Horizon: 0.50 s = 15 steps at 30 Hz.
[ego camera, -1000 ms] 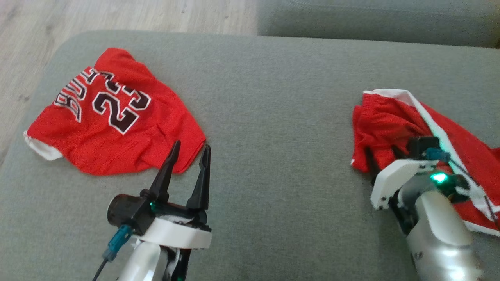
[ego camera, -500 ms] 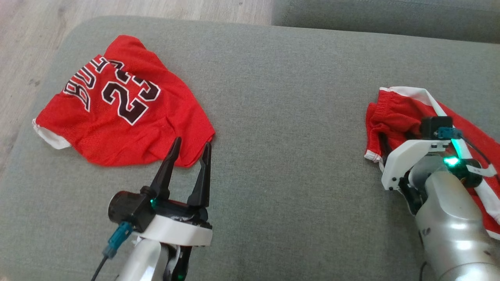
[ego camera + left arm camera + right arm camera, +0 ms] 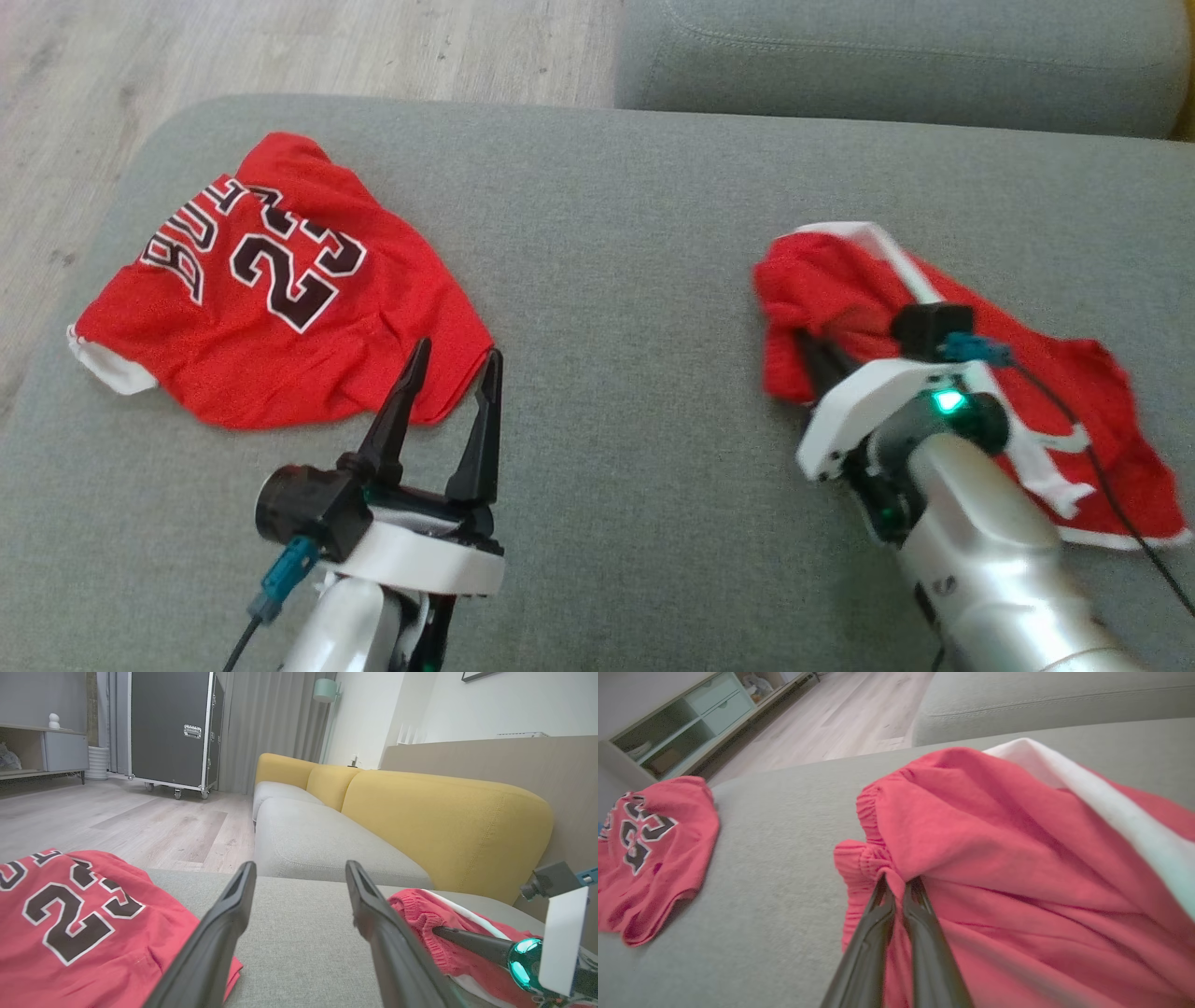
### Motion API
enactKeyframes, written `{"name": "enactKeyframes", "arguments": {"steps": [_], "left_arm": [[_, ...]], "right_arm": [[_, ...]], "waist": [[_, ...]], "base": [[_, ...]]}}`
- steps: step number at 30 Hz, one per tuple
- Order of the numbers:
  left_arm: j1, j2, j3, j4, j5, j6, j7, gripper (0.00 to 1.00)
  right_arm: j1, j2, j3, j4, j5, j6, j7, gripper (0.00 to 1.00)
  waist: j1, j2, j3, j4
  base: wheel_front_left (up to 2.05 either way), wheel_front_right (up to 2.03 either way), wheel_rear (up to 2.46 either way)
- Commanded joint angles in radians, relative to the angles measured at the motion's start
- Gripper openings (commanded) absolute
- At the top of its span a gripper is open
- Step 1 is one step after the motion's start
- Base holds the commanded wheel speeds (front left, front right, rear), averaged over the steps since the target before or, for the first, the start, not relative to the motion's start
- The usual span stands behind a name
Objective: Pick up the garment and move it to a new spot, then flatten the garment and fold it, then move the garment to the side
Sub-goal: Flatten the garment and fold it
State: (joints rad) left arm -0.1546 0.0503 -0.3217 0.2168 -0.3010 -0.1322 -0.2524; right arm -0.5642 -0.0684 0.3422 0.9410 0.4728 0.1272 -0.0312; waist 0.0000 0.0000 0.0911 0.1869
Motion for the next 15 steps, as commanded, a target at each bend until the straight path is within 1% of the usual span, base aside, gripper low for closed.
{"name": "enactKeyframes", "arguments": {"steps": [1,7,9,12,13,14,15], "left_arm": [[-0.017,0.000,0.037,-0.030,0.009,0.002,-0.009,1.00],[-0.013,0.000,0.037,-0.032,0.014,0.002,-0.009,1.00],[-0.010,0.000,0.039,-0.032,0.014,0.002,-0.009,1.00],[-0.006,0.000,0.041,-0.031,0.012,0.002,-0.009,1.00],[-0.005,0.000,0.042,-0.030,0.012,0.002,-0.009,1.00],[-0.004,0.000,0.043,-0.030,0.012,0.002,-0.009,1.00],[-0.003,0.000,0.044,-0.029,0.012,0.002,-0.009,1.00]], "right_arm": [[-0.010,0.018,0.048,-0.045,0.025,0.003,-0.002,0.00],[-0.006,0.018,0.262,-0.160,0.180,0.003,0.013,0.00],[-0.012,0.018,0.307,-0.171,0.209,0.003,0.016,0.00],[-0.026,0.018,0.347,-0.147,0.219,0.003,0.013,0.00],[-0.032,0.018,0.353,-0.132,0.211,0.003,0.001,0.68],[-0.037,0.018,0.354,-0.116,0.208,0.003,-0.010,1.00],[-0.041,0.018,0.358,-0.104,0.204,0.003,-0.022,1.00]], "waist": [[0.0000,0.0000,-0.004,-0.004],[0.0000,0.0000,-0.009,0.004],[0.0000,0.0000,-0.009,0.012],[0.0000,0.0000,-0.013,0.022],[0.0000,0.0000,-0.014,0.024],[0.0000,0.0000,-0.016,0.026],[0.0000,0.0000,-0.019,0.026]], "base": [[0.00,0.00,0.00],[0.00,0.00,0.00],[0.00,0.00,0.00],[0.00,0.00,0.00],[0.00,0.00,0.00],[0.00,0.00,0.00],[0.00,0.00,0.00]]}}
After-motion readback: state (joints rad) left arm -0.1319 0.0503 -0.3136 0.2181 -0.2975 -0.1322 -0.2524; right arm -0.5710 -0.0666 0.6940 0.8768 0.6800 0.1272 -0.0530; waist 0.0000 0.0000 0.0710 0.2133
